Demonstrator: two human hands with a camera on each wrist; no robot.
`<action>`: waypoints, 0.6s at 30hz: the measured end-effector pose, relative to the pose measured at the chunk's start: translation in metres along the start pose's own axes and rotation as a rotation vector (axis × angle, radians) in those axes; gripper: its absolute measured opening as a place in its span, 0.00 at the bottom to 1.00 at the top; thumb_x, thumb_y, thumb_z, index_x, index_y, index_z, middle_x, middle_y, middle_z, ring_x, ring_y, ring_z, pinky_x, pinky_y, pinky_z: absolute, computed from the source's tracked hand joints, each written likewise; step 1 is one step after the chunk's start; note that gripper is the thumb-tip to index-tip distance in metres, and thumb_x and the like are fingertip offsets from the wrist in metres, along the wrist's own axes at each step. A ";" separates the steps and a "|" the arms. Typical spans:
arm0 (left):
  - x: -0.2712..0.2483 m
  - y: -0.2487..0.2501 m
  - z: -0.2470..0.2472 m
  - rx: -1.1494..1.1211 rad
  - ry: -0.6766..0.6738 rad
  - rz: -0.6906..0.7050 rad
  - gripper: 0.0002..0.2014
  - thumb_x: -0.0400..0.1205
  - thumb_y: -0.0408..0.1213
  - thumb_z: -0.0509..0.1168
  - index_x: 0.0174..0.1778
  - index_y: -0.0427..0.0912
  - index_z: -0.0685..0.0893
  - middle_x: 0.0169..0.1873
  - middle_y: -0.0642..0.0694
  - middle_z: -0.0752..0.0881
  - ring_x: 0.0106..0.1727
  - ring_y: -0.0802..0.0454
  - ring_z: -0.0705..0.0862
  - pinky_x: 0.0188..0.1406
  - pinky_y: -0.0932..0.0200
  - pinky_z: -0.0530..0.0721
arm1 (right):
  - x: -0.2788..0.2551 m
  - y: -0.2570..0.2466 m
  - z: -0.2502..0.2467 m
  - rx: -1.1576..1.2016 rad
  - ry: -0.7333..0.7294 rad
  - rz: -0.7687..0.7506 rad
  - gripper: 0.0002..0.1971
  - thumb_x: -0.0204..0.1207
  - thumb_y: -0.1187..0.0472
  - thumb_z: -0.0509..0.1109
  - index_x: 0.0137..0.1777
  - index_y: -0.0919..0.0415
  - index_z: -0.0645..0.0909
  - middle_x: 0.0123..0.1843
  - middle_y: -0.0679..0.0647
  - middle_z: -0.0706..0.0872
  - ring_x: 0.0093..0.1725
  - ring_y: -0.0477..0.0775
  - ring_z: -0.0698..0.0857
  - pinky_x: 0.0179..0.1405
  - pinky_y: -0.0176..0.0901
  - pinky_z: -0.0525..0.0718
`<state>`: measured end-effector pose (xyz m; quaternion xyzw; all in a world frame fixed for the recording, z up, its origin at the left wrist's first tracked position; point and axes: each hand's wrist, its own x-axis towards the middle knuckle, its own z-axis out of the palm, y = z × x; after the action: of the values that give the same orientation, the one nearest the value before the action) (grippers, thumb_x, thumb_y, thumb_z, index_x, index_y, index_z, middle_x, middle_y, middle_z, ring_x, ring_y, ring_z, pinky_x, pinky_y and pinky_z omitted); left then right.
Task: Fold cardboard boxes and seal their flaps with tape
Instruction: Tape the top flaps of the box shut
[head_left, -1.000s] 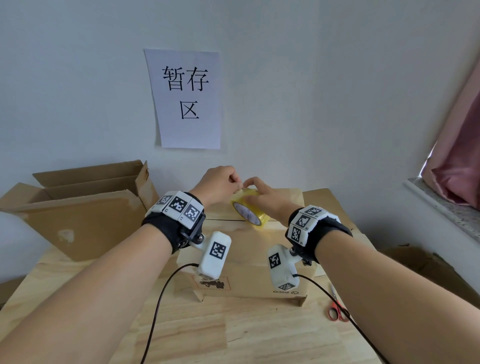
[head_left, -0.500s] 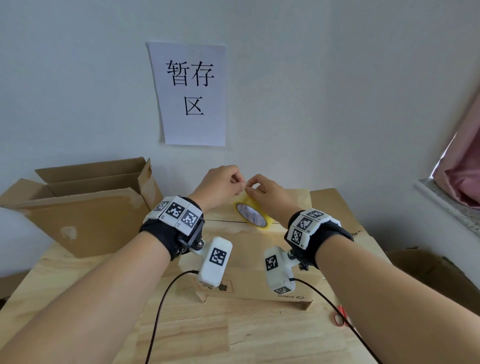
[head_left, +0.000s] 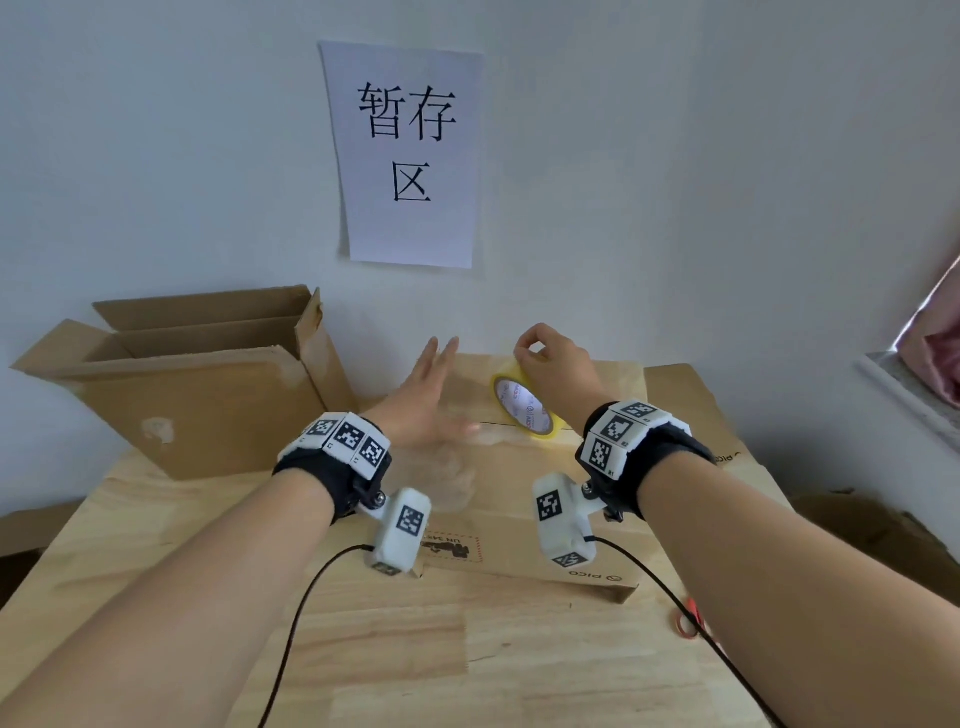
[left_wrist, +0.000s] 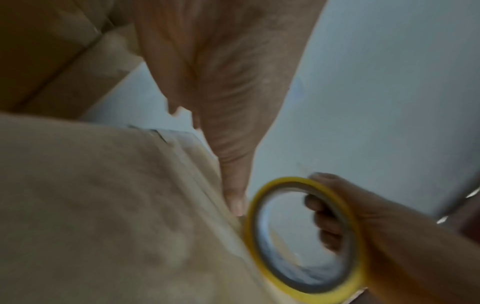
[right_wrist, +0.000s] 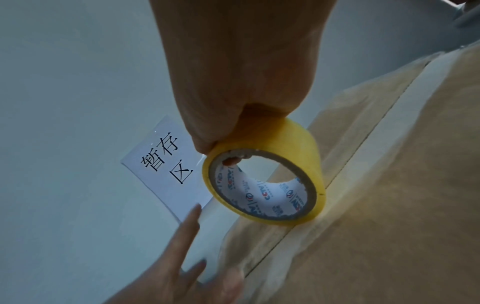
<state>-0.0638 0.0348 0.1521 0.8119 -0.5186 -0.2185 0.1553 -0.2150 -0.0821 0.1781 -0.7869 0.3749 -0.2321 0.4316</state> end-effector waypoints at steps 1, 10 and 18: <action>0.002 -0.007 0.000 0.024 -0.011 -0.066 0.56 0.74 0.56 0.71 0.81 0.58 0.31 0.81 0.49 0.28 0.84 0.46 0.47 0.81 0.45 0.56 | 0.000 0.000 0.000 0.004 0.001 -0.001 0.06 0.80 0.58 0.58 0.48 0.54 0.77 0.28 0.48 0.73 0.28 0.50 0.71 0.29 0.39 0.72; 0.004 -0.024 0.032 -0.568 0.145 -0.376 0.31 0.87 0.49 0.53 0.84 0.50 0.47 0.79 0.44 0.66 0.76 0.43 0.70 0.75 0.49 0.68 | -0.008 0.005 -0.016 0.086 0.028 0.043 0.05 0.81 0.57 0.59 0.48 0.53 0.76 0.28 0.47 0.73 0.27 0.47 0.70 0.27 0.35 0.67; -0.002 -0.008 0.036 -0.578 0.148 -0.372 0.27 0.89 0.44 0.52 0.83 0.52 0.50 0.78 0.45 0.68 0.75 0.42 0.71 0.74 0.46 0.69 | -0.031 0.037 -0.069 0.357 0.311 0.375 0.07 0.79 0.62 0.57 0.48 0.56 0.76 0.34 0.55 0.80 0.33 0.57 0.83 0.35 0.44 0.79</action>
<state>-0.0769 0.0393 0.1177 0.8286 -0.2657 -0.3214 0.3737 -0.2957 -0.1051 0.1810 -0.5707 0.5286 -0.3283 0.5359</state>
